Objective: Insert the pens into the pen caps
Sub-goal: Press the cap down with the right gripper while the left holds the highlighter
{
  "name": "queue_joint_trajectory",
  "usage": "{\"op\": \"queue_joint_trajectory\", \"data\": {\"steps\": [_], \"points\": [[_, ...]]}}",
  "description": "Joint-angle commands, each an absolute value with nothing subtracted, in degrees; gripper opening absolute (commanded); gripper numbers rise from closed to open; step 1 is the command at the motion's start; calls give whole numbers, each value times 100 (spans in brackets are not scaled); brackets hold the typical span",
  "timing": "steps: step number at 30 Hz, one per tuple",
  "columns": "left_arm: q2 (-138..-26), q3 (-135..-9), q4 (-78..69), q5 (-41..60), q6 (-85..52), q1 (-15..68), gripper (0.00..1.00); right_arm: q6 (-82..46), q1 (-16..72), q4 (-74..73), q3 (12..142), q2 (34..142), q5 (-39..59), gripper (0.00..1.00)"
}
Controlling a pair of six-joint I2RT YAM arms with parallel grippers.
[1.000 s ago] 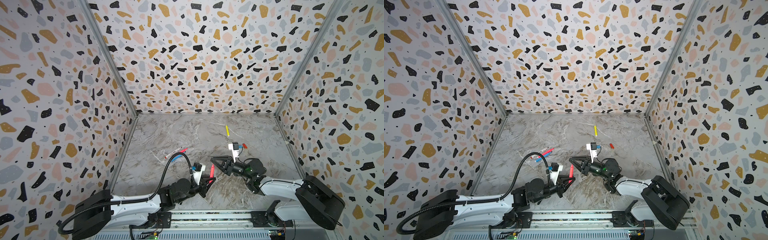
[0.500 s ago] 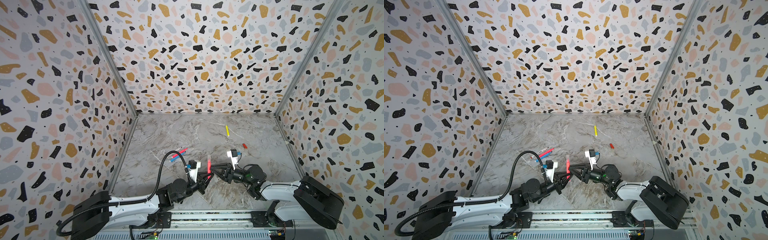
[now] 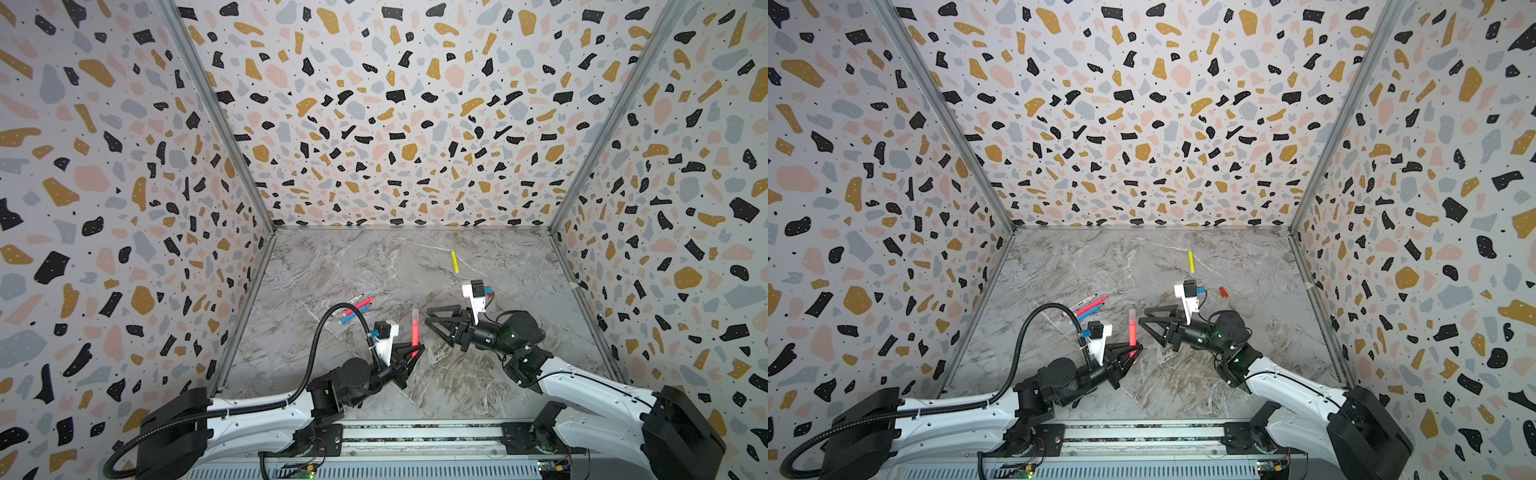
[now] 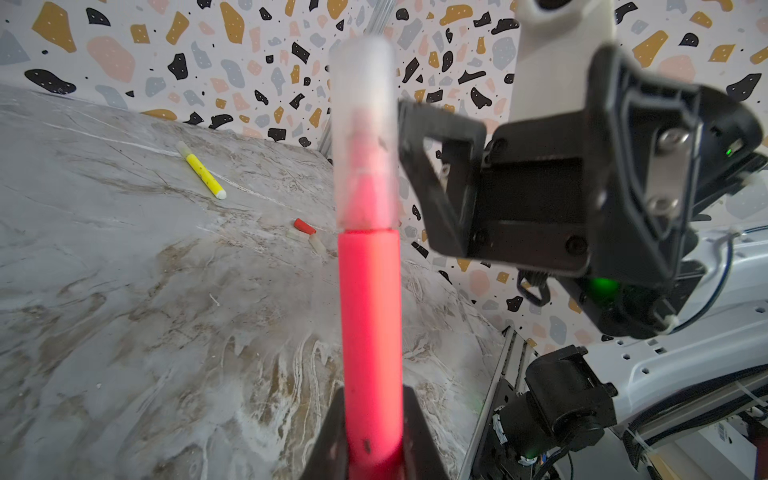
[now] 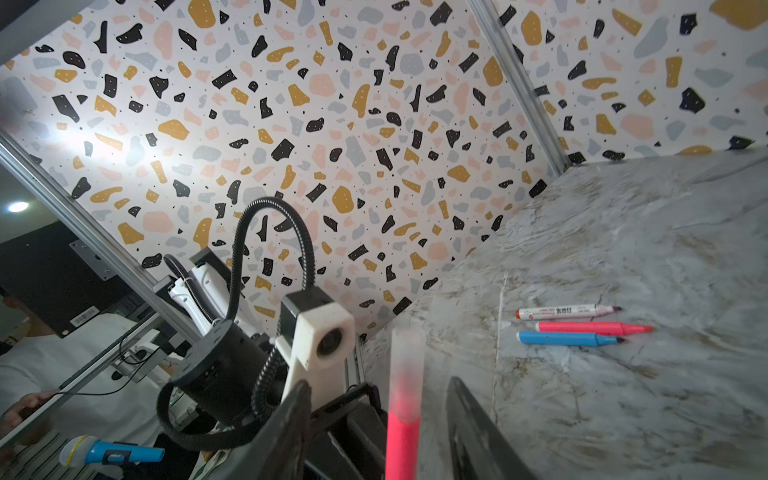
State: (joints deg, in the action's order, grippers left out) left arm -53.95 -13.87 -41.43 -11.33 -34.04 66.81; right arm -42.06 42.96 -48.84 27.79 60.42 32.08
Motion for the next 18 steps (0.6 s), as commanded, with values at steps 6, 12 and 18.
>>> {"op": "queue_joint_trajectory", "data": {"steps": [6,12,18], "points": [[-5293,-1380,-4165,-1197,-3138,6678,0,-3150,4354,-2632,4088,6360,3445,53],[-5271,-1396,-4091,-1195,-3115,6723,0,-3082,4521,-2534,4303,6570,3454,51],[-5240,-1406,-4061,-1193,-3103,6752,0,-3050,4586,-2468,4377,6625,3437,47]]}}
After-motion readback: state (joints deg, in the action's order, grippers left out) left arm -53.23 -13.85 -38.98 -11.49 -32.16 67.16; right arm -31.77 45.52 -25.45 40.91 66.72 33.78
